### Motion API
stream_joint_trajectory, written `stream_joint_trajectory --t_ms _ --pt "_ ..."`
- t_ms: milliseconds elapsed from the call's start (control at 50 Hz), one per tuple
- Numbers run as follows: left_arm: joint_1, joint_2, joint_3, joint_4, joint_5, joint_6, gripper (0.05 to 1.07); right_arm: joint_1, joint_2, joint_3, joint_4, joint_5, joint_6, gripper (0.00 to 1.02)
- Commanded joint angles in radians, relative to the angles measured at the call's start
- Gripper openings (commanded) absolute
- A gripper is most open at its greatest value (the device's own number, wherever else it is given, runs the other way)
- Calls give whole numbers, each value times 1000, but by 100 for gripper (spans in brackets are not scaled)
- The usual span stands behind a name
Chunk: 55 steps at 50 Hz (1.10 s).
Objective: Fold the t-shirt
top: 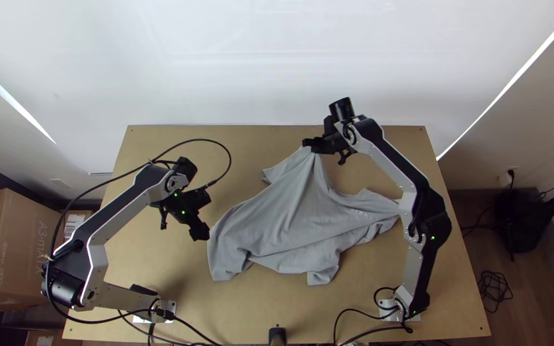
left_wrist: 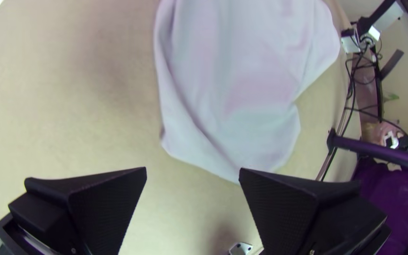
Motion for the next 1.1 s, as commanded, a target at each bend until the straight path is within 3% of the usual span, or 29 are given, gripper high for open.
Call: stream_joint_trajectory --t_ms 0,480,620,700,740,780,960,1080 --pt "-39 -12 -46 -4 -8 38 101 -20 -49 20 9 8 23 2" --pt "-134 127 -48 92 -8 12 95 -21 -99 10 9 30 33 2" --pt "-134 143 -62 135 -8 12 75 -21 -126 2 9 30 33 2" --pt "-134 146 -85 159 -8 16 58 -21 -147 -1 9 30 34 2" --pt "-133 143 -104 184 -7 18 36 -23 -164 -7 9 30 37 2" --pt "-131 135 -124 228 2 22 6 -23 -184 -13 10 31 42 2" --pt "-52 133 -94 263 28 -1 8 -47 -279 -49 13 60 37 2" --pt "47 112 1 375 31 -123 8 -92 -331 -72 15 70 10 2"
